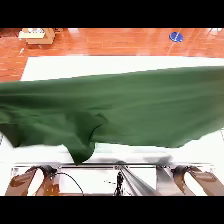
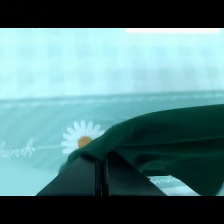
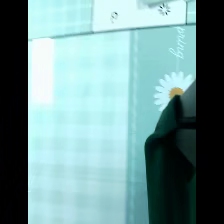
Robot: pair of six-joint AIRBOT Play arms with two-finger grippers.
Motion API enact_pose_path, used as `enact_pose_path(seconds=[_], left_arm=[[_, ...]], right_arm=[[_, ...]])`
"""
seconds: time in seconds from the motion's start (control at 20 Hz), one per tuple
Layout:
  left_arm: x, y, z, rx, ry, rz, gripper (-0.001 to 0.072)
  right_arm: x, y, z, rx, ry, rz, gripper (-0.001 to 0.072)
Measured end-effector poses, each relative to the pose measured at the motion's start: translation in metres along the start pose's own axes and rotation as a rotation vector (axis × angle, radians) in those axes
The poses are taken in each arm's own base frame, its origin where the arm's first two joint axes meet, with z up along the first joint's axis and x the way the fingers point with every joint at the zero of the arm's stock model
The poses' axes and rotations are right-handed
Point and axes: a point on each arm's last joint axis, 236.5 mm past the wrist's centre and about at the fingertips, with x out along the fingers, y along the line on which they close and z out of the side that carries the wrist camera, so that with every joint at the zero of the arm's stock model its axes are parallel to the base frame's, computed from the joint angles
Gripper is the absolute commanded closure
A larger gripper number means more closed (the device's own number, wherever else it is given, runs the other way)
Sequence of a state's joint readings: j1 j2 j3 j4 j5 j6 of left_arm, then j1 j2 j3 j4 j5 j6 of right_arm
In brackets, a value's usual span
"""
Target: Fold the shirts.
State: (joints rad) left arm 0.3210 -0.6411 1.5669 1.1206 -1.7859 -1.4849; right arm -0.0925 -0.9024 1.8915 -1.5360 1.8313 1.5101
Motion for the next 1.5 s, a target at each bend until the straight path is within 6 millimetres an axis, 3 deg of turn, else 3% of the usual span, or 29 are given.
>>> enact_pose_path(seconds=[0.25, 0.35, 0.5, 0.7, 0.9, 1.05, 1.2, 1.25, 1.3, 1.4, 1.5], left_arm=[[0.098, 0.031, 0.013, -0.054, 0.151, -0.07, 0.0688], [0.142, 0.036, 0.017, -0.055, 0.217, -0.102, 0.0687], [0.21, 0.035, 0.026, -0.034, 0.258, -0.144, 0.0687], [0.288, 0.037, 0.051, 0.021, 0.177, -0.15, 0.0687], [0.347, 0.053, 0.072, 0.021, 0.079, -0.108, 0.0687], [0.382, 0.063, 0.067, 0.002, 0.076, -0.093, 0.0687], [0.415, 0.066, 0.042, -0.034, 0.152, -0.099, 0.0681], [0.423, 0.066, 0.034, -0.054, 0.176, -0.101, 0.0575], [0.429, 0.067, 0.028, -0.075, 0.193, -0.103, 0.04], [0.433, 0.068, 0.027, -0.105, 0.206, -0.107, 0.0173], [0.425, 0.077, 0.039, -0.119, 0.201, -0.105, 0.015]], right_arm=[[0.143, 0.014, 0.014, -0.065, 0.272, 0.093, 0.069], [0.192, 0.023, 0.015, -0.071, 0.331, 0.138, 0.069], [0.251, 0.031, 0.022, -0.061, 0.344, 0.179, 0.069], [0.31, 0.041, 0.041, -0.03, 0.271, 0.218, 0.069], [0.361, 0.048, 0.051, 0.011, 0.22, 0.242, 0.0689], [0.398, 0.053, 0.039, 0.065, 0.253, 0.26, 0.0689], [0.426, 0.063, 0.015, 0.12, 0.337, 0.298, 0.0675], [0.432, 0.067, 0.007, 0.137, 0.364, 0.311, 0.0522], [0.436, 0.07, 0.002, 0.15, 0.382, 0.323, 0.0387], [0.437, 0.076, 0.0, 0.159, 0.397, 0.35, 0.0363], [0.428, 0.075, 0.005, 0.136, 0.394, 0.368, 0.0363]])
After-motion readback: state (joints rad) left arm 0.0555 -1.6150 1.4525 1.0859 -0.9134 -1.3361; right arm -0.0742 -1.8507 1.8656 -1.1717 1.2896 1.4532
